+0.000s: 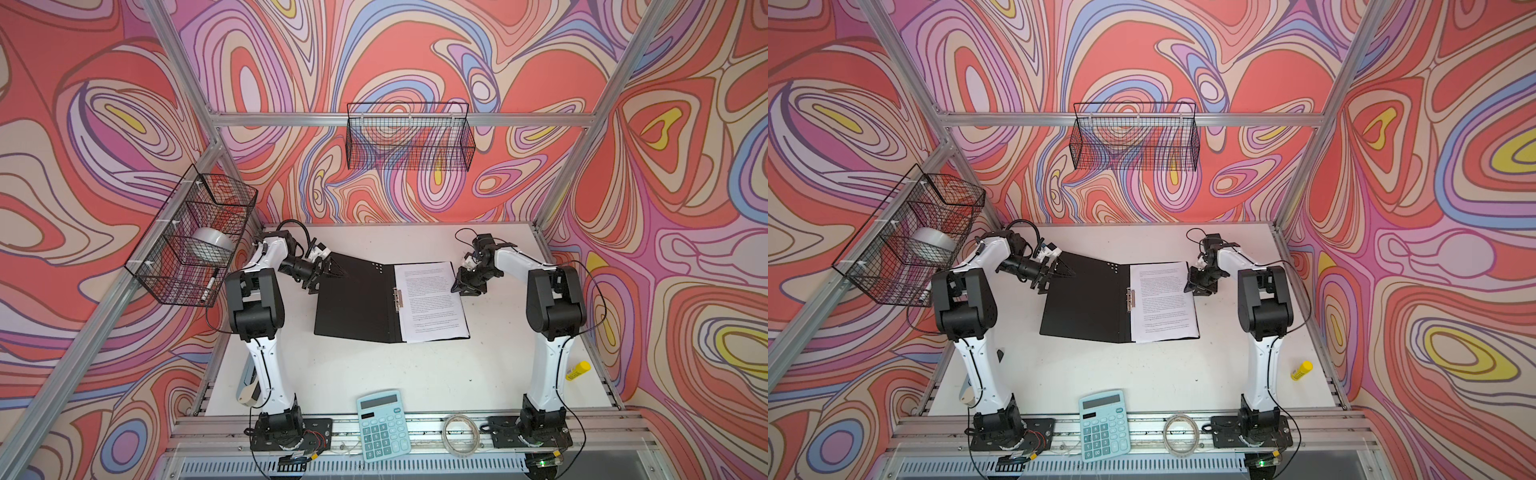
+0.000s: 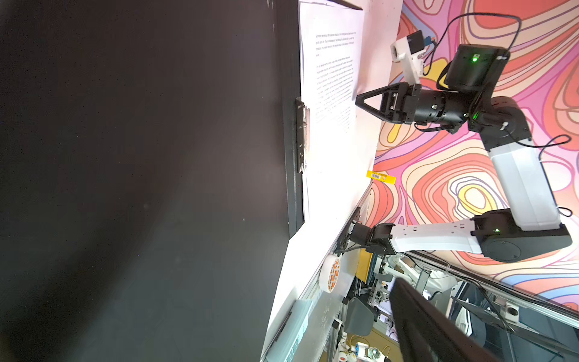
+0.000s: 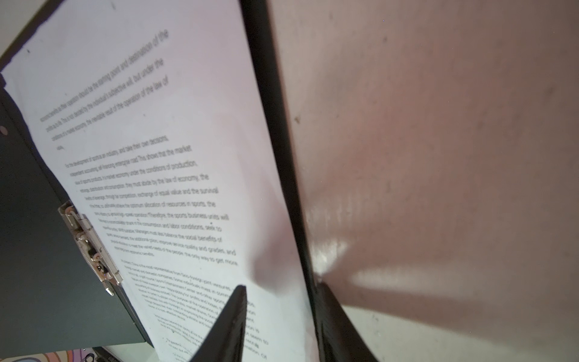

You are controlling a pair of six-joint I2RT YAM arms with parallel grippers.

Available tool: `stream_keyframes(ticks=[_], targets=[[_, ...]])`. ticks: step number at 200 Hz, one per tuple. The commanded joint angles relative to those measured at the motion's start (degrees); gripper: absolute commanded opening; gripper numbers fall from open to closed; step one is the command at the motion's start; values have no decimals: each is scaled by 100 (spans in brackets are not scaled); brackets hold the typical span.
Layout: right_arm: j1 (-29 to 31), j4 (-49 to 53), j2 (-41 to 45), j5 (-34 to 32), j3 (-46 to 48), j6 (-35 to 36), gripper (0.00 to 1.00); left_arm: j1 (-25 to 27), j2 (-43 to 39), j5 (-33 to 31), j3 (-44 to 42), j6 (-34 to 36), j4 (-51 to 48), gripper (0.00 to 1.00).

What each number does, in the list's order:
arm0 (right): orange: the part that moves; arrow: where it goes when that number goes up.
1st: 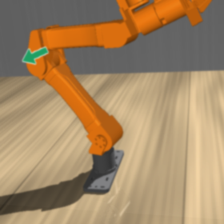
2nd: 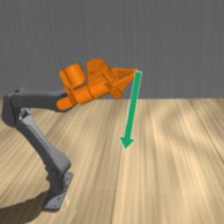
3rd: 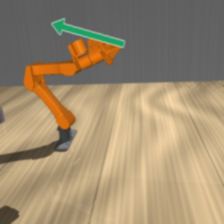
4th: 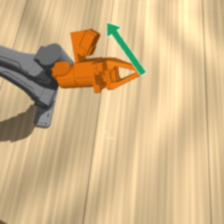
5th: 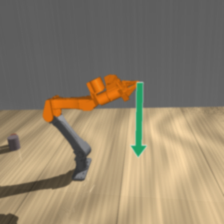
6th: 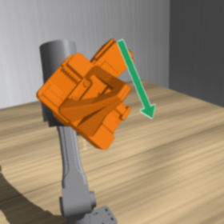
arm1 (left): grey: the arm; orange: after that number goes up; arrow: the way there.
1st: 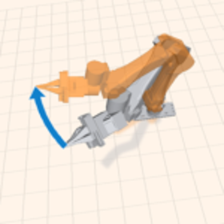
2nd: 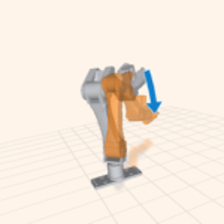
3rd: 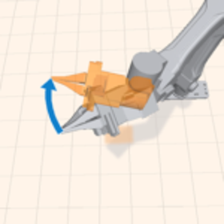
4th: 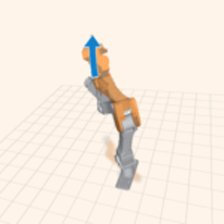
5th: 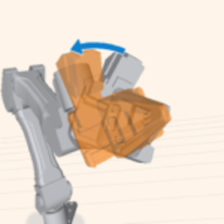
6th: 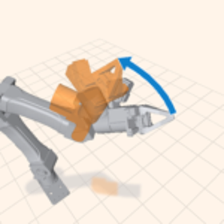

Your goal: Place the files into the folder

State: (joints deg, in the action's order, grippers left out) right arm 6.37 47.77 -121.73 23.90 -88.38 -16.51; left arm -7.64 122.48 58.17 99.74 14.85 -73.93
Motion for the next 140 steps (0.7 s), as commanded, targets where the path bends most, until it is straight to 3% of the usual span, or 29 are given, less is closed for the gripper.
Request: stream_keyframes(ticks=[1,77,140], targets=[[112,111,-501,-136,277,34,39,-13,-317,265,177,344,-424,96],[152,75,-472,16,339,13,39,31,-596,323,225,547,-640,96],[320,-27,-398,173,503,-96,39,537,-891,164,362,611,-688,97]])
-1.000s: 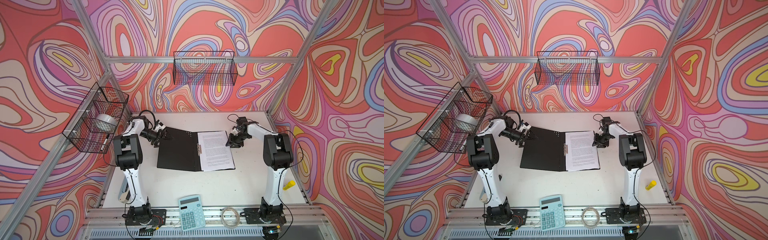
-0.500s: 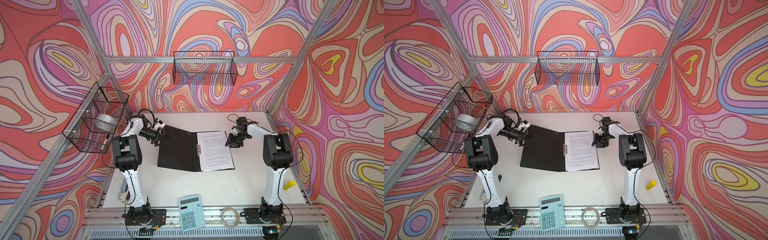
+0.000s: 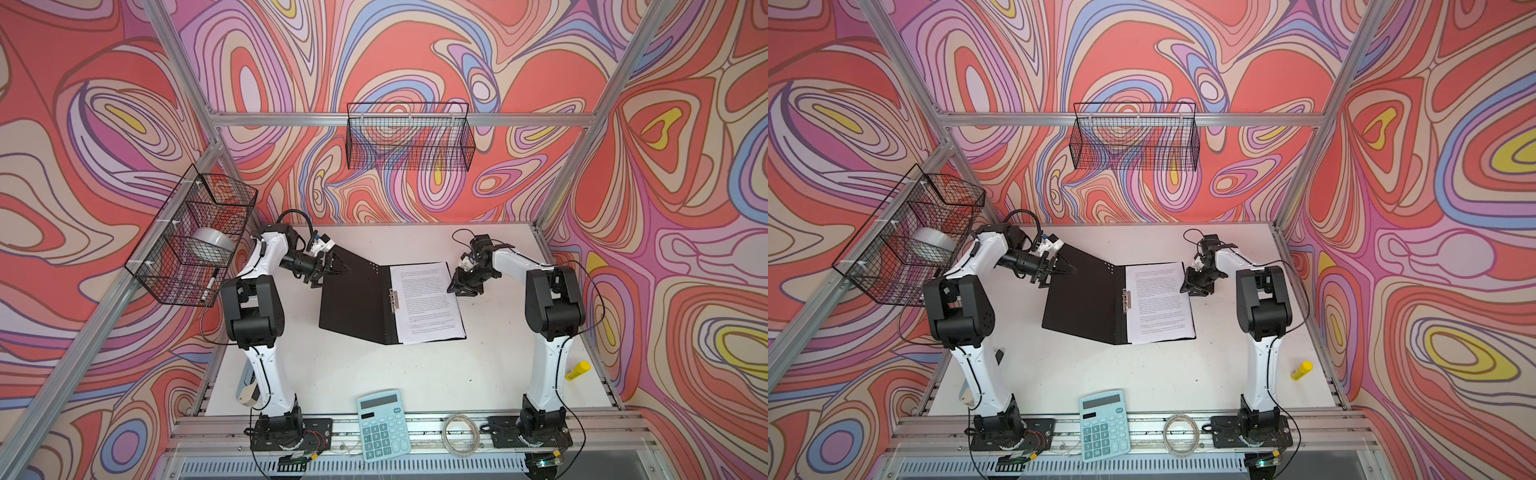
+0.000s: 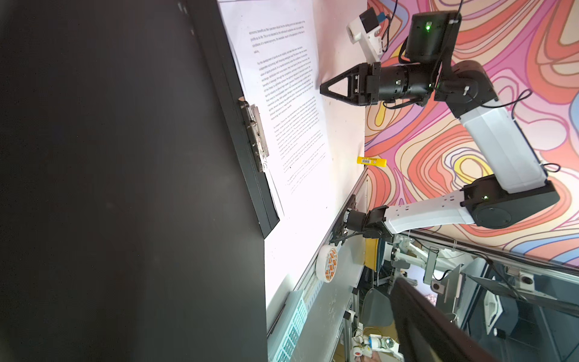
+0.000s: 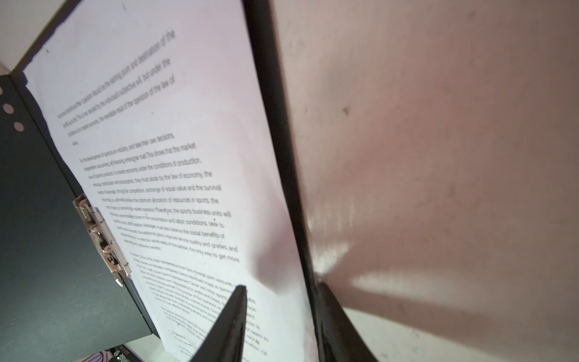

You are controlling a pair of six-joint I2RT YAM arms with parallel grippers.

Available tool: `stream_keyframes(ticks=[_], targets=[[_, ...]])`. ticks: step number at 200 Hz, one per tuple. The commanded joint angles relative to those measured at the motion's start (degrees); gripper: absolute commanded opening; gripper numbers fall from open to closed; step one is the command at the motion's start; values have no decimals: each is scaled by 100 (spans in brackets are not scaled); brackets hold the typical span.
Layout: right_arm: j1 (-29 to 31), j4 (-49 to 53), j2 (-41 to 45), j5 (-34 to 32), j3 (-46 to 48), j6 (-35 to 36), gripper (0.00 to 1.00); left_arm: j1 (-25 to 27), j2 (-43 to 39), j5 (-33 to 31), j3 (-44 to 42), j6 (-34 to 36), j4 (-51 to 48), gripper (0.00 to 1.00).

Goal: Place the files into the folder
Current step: 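Lift the black cover upright with the left gripper while right gripper rises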

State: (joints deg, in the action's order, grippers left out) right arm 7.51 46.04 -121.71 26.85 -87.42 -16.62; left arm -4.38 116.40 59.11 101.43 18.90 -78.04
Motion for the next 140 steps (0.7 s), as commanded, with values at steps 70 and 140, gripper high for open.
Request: stream_keyframes(ticks=[70,140], targets=[[455,-81,-80,-27,803,-304,39,538,-285,162,707,0,-383,100],[647,-334,75,111,989,-528,39,789,-316,145,881,-207,-308,100]])
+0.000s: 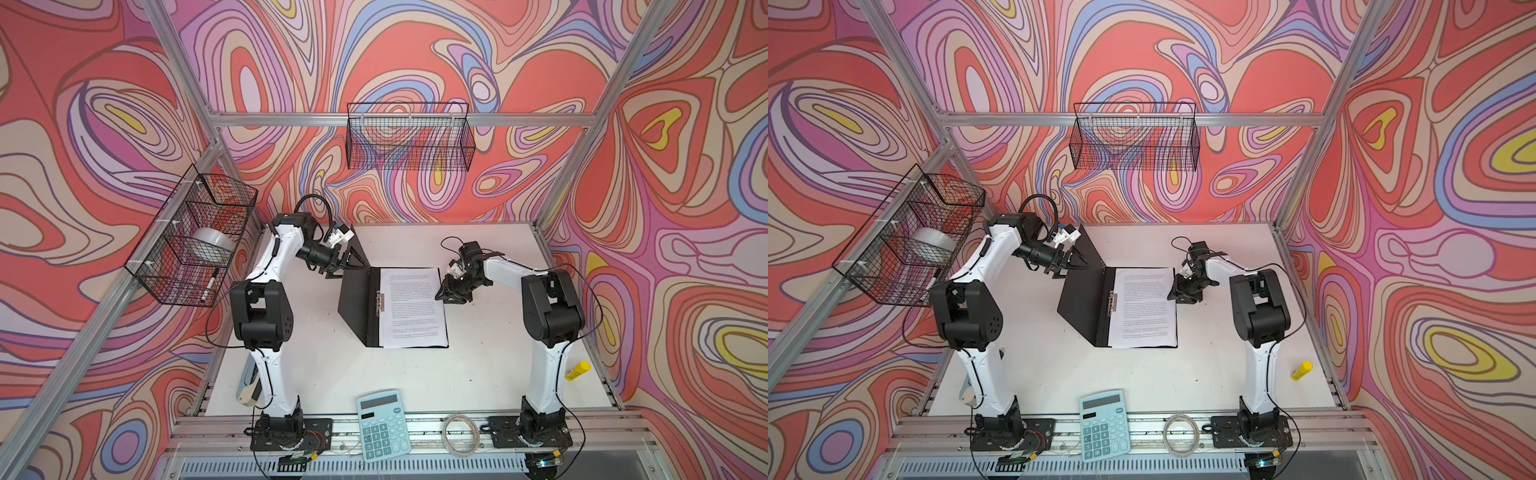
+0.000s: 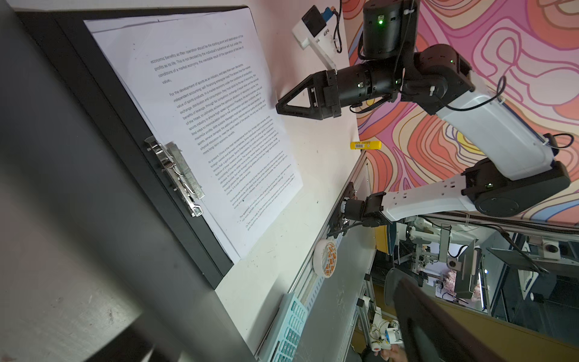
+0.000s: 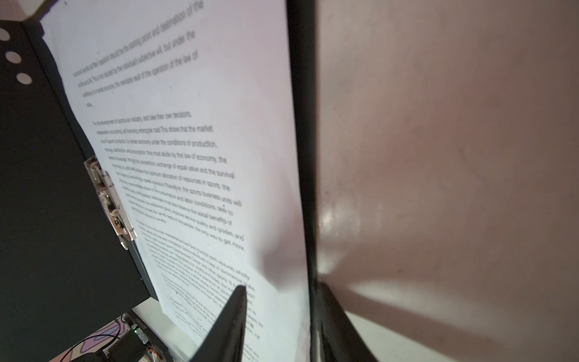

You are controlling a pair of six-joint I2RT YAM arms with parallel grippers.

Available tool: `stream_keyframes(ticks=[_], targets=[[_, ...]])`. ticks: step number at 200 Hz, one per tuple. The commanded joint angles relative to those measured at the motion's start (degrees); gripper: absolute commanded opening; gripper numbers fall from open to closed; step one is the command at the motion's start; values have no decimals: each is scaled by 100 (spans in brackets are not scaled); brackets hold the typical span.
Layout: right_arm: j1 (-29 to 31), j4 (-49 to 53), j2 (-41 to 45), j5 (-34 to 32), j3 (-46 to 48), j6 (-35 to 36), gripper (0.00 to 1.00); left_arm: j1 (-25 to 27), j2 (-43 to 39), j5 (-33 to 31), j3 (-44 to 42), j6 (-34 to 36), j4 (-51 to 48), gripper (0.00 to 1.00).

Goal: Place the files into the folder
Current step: 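Lift the black cover upright with the left gripper while right gripper rises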

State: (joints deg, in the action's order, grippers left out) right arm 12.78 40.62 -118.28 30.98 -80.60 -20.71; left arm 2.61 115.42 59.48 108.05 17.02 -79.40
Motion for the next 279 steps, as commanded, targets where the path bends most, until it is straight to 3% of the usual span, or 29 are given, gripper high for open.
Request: stream_keyframes(ticks=[1,134,199,230,279], targets=[[120,209,-267,-307,308,-123,39,94,-219,107,218,-21,-173,100],[91,435,223,-1080,-73,-166,43,196,-91,20,574,-128,-242,100],[-59,725,507,-1086,-480,-58,44,255,-39,46,781,-95,-357,100],[-82,687,873,-749,-569,-176,44,348,-46,3,801,-13,-403,100],[-79,256,1208,649,-702,-576,45,653,11,-85,992,55,-469,100]])
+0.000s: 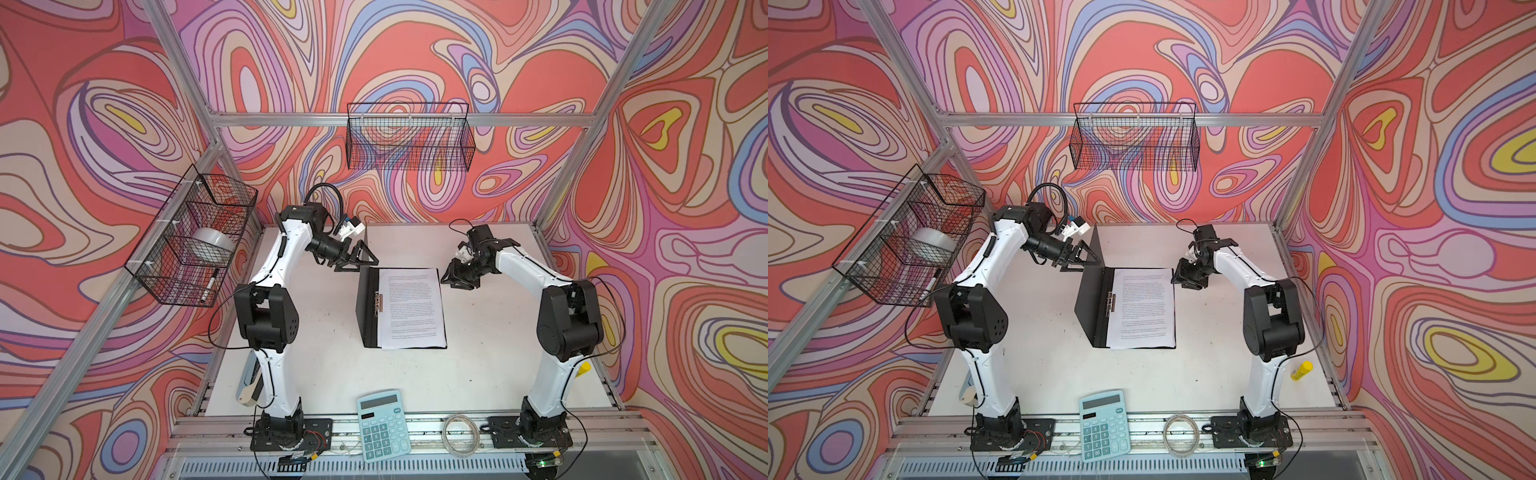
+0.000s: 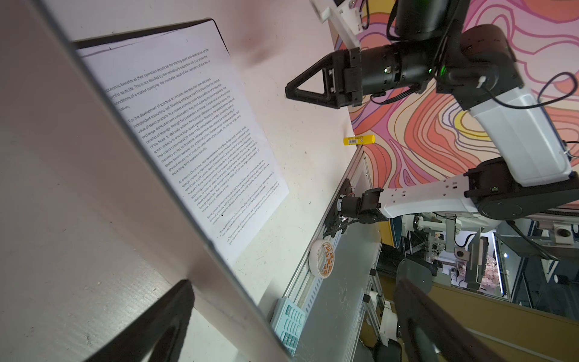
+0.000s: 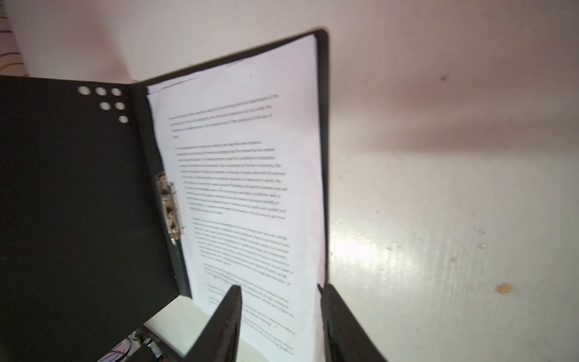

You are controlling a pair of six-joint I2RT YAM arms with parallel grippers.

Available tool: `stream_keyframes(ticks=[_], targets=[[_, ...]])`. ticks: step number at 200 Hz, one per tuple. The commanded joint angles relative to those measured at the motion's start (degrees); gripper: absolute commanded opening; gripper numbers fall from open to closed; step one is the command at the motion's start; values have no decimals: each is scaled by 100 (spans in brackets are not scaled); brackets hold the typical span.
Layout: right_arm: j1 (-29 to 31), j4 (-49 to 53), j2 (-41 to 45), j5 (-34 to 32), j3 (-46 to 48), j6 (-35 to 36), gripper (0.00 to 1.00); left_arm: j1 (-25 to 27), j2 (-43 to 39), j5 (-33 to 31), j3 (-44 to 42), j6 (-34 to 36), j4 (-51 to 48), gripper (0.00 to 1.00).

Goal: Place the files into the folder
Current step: 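Lift the black cover upright with the left gripper while right gripper rises, then swing the cover over the sheets with left gripper toward the right gripper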

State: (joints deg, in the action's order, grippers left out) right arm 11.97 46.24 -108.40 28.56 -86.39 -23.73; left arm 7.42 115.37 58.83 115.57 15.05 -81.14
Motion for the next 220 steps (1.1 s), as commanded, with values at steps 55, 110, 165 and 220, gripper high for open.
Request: stream_keyframes(ticks=[55,110,165,220], targets=[[-1,-1747,300,2301,198,-1258,45,570,141,-119,506,328,-376,100],[124,-3576,189,3165,753,-2487,46,699,196,-38,566,237,-306,100],[279,-4346,21,3327,760,-3075,46,902,284,-12,554,262,-328,100],[374,-4674,-76,3405,785,-3335,46,1152,345,-126,717,232,-305,100]])
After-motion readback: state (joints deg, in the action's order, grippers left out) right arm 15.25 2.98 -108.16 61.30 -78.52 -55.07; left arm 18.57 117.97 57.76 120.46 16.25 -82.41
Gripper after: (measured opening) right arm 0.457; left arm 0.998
